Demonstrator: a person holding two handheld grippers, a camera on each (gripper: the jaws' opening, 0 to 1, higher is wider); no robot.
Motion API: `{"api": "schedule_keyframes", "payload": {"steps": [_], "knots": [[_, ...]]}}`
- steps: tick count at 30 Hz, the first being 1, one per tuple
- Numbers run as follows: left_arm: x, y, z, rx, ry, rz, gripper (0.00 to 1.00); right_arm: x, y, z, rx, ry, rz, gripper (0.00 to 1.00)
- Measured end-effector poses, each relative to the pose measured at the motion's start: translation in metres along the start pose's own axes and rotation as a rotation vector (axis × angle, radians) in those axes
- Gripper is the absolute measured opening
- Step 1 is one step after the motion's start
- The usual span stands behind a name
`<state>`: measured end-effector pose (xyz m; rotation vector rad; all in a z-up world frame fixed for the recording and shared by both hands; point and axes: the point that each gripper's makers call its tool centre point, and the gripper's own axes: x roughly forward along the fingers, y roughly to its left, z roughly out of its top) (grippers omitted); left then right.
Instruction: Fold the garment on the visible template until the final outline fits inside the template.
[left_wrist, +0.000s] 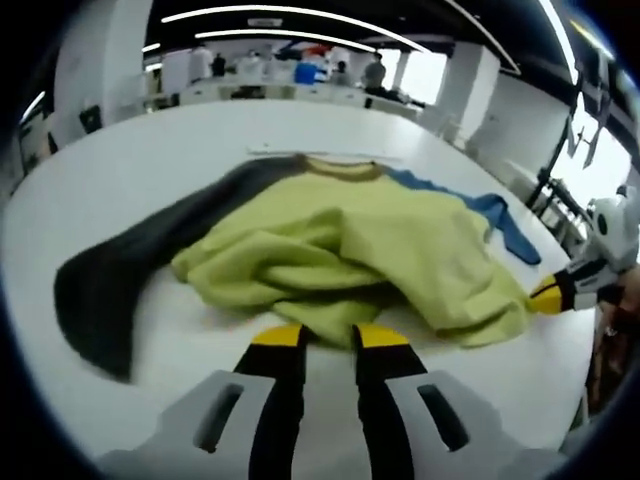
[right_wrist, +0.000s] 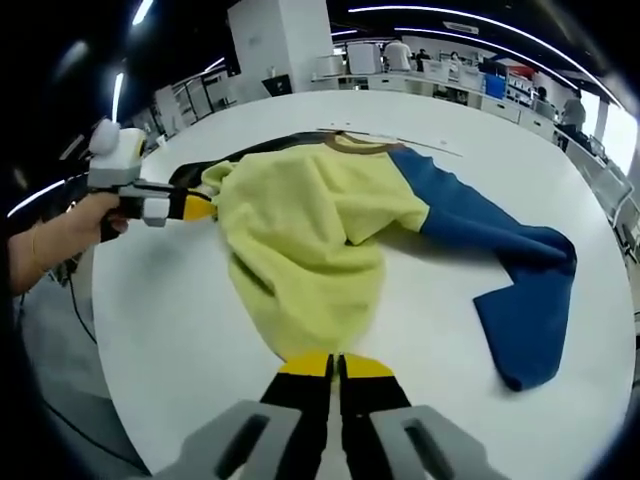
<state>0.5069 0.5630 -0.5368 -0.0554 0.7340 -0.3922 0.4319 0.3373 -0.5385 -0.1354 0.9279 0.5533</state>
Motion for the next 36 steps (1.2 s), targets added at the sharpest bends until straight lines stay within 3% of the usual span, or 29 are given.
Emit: {"api": "schedule_keyframes", "payload": {"steps": [10,15,20,27,36], "knots": [[-0.002,-0.004,0.003,-0.045,-0.013,0.011,0.01,0.000,0.000,-0.001,-0.016,-0.004,-0.002,0.00],[-0.007,-0.002,0.010,-0.044,-0.035,-0.019,0.00,-0.001,-0.003,0.001,-0.018,-0.010,-0.003,0.00],[-0.022,-0.003,0.010,-0.015,-0.038,-0.021,0.00,-0.005,-0.003,0.002,-0.018,-0.019,-0.009,0.00],[-0.042,0.002,0.004,-0.046,-0.041,-0.049,0.00,-0.013,-0.006,0.000,-0.020,-0.023,-0.022,0.00],[-0.062,0.011,-0.002,-0.030,-0.009,-0.084,0.00,-0.030,0.002,-0.001,-0.030,-0.055,-0.039,0.00]]}}
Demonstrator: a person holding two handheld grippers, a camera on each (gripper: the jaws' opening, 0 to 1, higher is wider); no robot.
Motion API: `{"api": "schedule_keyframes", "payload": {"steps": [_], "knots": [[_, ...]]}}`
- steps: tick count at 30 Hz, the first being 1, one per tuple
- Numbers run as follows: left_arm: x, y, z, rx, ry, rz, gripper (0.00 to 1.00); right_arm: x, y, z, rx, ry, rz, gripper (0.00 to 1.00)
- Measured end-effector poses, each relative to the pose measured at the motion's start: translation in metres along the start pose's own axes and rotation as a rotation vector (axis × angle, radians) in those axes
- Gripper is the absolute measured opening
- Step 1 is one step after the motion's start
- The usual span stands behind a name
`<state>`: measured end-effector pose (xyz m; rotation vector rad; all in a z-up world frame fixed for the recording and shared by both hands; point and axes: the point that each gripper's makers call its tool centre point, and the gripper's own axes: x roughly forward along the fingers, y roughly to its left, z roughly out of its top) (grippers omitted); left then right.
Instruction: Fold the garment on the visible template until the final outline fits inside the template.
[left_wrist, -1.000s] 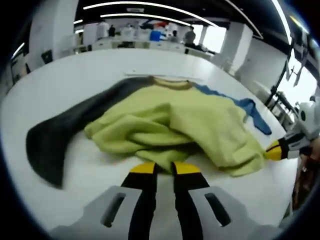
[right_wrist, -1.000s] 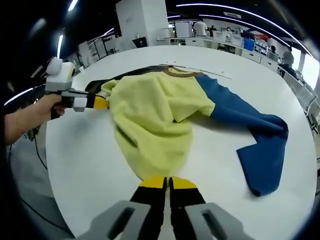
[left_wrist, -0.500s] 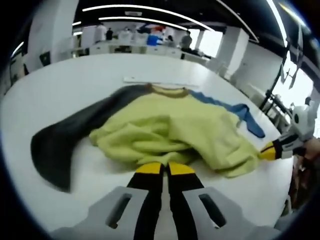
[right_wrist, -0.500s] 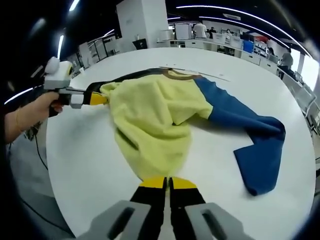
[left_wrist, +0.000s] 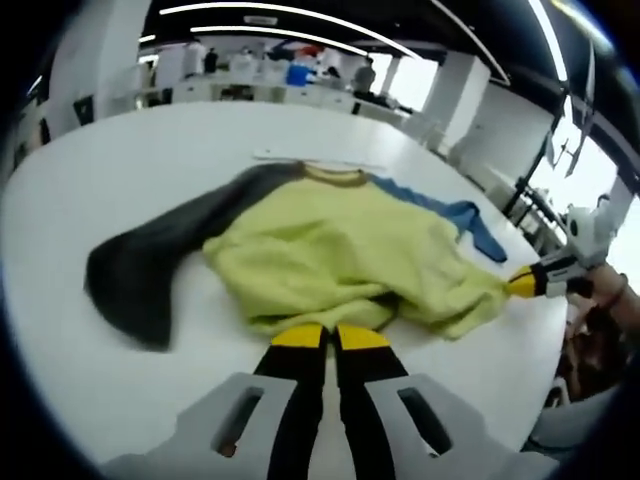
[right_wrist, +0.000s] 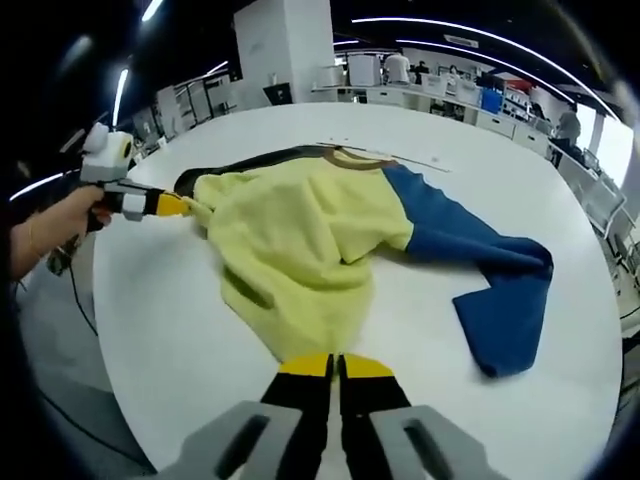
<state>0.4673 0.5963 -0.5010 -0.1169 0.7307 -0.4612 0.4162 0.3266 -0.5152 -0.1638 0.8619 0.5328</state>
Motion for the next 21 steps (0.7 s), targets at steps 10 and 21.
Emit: {"api": "schedule_keyframes", "payload": {"steps": [10,21], "knots": [[-0.023,-0.002,-0.013,0.030,0.032,0.001,0.00,-0.006,0.007,-0.007,0.001,0.001,0.036,0.00],[-0.044,0.009,-0.035,0.050,0.085,0.008,0.00,-0.021,0.015,-0.022,0.023,-0.001,0.028,0.00]]}}
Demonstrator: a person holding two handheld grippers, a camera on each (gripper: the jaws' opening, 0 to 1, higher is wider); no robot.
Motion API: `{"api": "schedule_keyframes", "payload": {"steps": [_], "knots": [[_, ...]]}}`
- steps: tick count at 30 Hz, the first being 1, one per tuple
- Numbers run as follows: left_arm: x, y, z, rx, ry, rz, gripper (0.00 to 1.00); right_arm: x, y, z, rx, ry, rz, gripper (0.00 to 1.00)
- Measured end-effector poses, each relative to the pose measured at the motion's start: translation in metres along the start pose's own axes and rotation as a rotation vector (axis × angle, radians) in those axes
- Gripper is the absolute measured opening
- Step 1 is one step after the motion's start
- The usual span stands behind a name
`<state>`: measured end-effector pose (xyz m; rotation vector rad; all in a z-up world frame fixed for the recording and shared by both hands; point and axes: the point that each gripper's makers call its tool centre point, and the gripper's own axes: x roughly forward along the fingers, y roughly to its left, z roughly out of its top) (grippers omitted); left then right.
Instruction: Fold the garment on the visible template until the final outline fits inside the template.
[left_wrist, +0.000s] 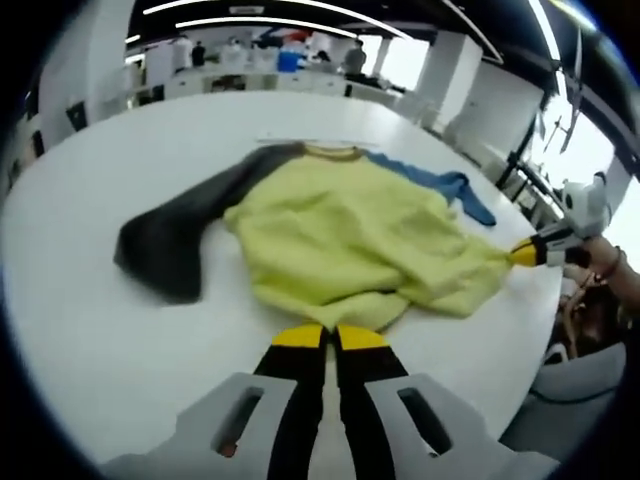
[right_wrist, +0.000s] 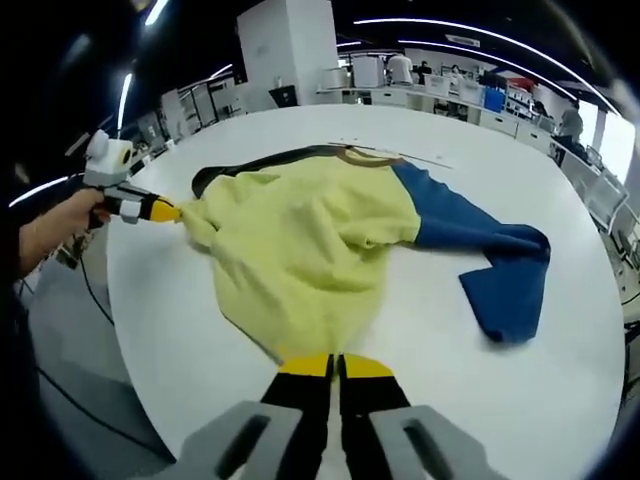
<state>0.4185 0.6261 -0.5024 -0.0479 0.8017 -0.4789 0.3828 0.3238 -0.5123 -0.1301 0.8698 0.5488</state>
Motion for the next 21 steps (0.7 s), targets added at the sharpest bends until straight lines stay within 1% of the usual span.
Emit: {"api": "schedule_keyframes", "payload": {"steps": [2,6,7,8,10,11,12,13,14,17,20,21], "knots": [[-0.005,-0.003,-0.007,-0.006,0.011,0.001,0.00,-0.001,0.000,-0.002,0.003,0.001,-0.001,0.00],[-0.011,0.003,-0.017,-0.011,0.030,-0.001,0.00,-0.004,0.002,-0.009,0.000,0.010,-0.005,0.00],[-0.013,-0.003,-0.021,-0.016,0.038,-0.006,0.00,-0.005,0.003,-0.011,-0.001,0.012,-0.004,0.00],[-0.014,-0.004,-0.023,-0.021,0.041,-0.008,0.00,-0.005,0.003,-0.012,-0.002,0.012,-0.004,0.00],[-0.017,0.002,-0.028,-0.035,0.045,-0.010,0.00,-0.007,0.004,-0.013,0.000,0.010,-0.007,0.00],[-0.019,-0.004,-0.031,-0.040,0.051,-0.015,0.00,-0.009,0.004,-0.015,0.001,0.010,-0.009,0.00],[-0.019,-0.005,-0.033,-0.042,0.056,-0.018,0.00,-0.009,0.003,-0.015,0.002,0.010,-0.010,0.00],[-0.021,-0.002,-0.037,-0.050,0.073,-0.023,0.00,-0.010,0.003,-0.017,0.003,0.011,-0.015,0.00],[-0.022,-0.002,-0.042,-0.038,0.089,-0.029,0.00,-0.012,0.004,-0.018,-0.002,0.014,-0.020,0.00],[-0.024,-0.001,-0.049,-0.026,0.110,-0.031,0.00,-0.015,0.006,-0.023,-0.015,0.019,-0.024,0.00],[-0.028,0.003,-0.053,-0.026,0.116,-0.029,0.00,-0.017,0.004,-0.028,0.001,0.020,-0.017,0.00],[-0.030,0.000,-0.054,-0.027,0.117,-0.027,0.00,-0.017,0.004,-0.030,-0.002,0.026,-0.021,0.00]]}}
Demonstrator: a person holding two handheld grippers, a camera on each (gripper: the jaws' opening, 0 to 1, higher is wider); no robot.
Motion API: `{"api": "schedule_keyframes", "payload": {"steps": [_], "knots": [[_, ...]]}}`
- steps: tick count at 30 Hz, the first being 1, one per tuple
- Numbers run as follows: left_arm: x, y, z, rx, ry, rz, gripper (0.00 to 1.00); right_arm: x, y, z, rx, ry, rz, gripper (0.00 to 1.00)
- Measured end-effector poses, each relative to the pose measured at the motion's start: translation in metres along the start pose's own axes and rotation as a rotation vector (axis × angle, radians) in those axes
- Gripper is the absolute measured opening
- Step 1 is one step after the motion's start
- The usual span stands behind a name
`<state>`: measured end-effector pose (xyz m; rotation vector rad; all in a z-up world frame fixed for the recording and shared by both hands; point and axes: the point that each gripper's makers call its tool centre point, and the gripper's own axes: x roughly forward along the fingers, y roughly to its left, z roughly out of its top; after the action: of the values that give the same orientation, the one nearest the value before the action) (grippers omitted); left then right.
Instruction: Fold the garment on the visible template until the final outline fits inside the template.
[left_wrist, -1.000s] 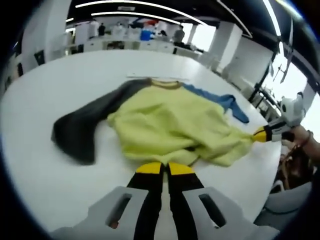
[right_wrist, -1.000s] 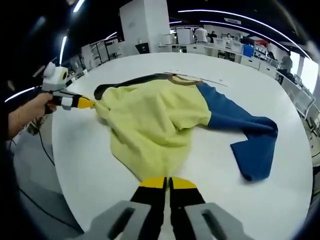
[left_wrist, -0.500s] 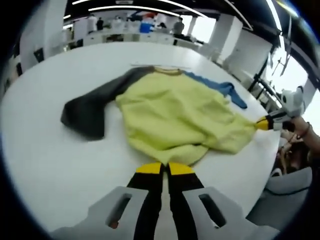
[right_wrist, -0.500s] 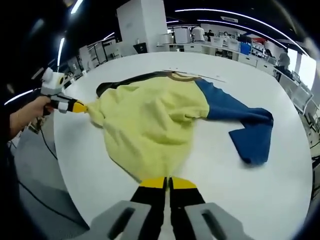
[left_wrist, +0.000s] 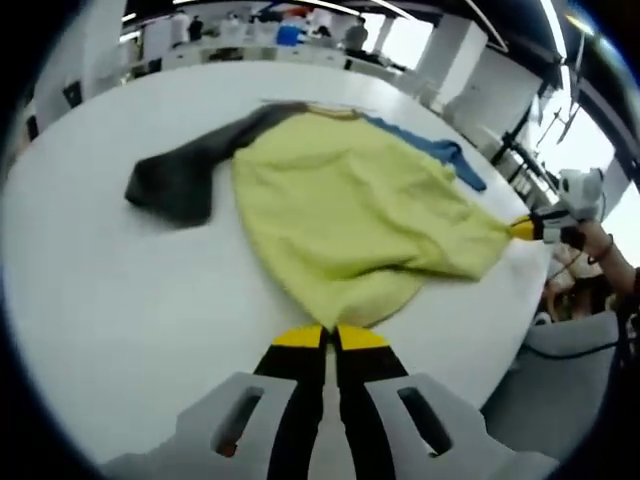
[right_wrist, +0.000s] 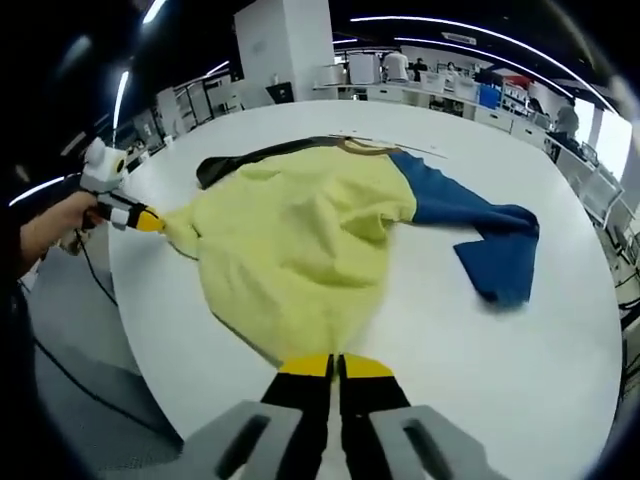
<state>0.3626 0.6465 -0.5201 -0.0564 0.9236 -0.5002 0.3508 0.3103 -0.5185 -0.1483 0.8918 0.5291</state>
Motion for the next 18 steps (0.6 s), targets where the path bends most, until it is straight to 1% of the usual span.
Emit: {"api": "schedule_keyframes", "payload": {"steps": [3,7,9,11,15,17,18], "knots": [[-0.004,-0.002,-0.008,-0.011,0.013,-0.001,0.00,-0.002,-0.002,-0.006,-0.011,0.011,-0.011,0.00],[-0.008,0.001,-0.018,-0.005,0.041,0.012,0.00,-0.005,-0.005,-0.011,0.010,0.011,-0.019,0.00],[-0.011,-0.002,-0.020,-0.018,0.040,0.007,0.00,-0.006,-0.004,-0.013,0.018,0.009,-0.019,0.00],[-0.010,0.001,-0.021,-0.032,0.038,-0.002,0.00,-0.007,-0.003,-0.015,0.023,0.009,-0.018,0.00],[-0.010,0.002,-0.023,-0.022,0.051,-0.006,0.00,-0.007,0.001,-0.021,0.024,0.018,-0.019,0.00],[-0.012,-0.004,-0.027,-0.024,0.062,-0.016,0.00,-0.007,0.001,-0.026,0.008,0.034,-0.029,0.00],[-0.011,-0.001,-0.030,-0.023,0.072,-0.022,0.00,-0.007,0.001,-0.028,-0.004,0.039,-0.036,0.00]]}}
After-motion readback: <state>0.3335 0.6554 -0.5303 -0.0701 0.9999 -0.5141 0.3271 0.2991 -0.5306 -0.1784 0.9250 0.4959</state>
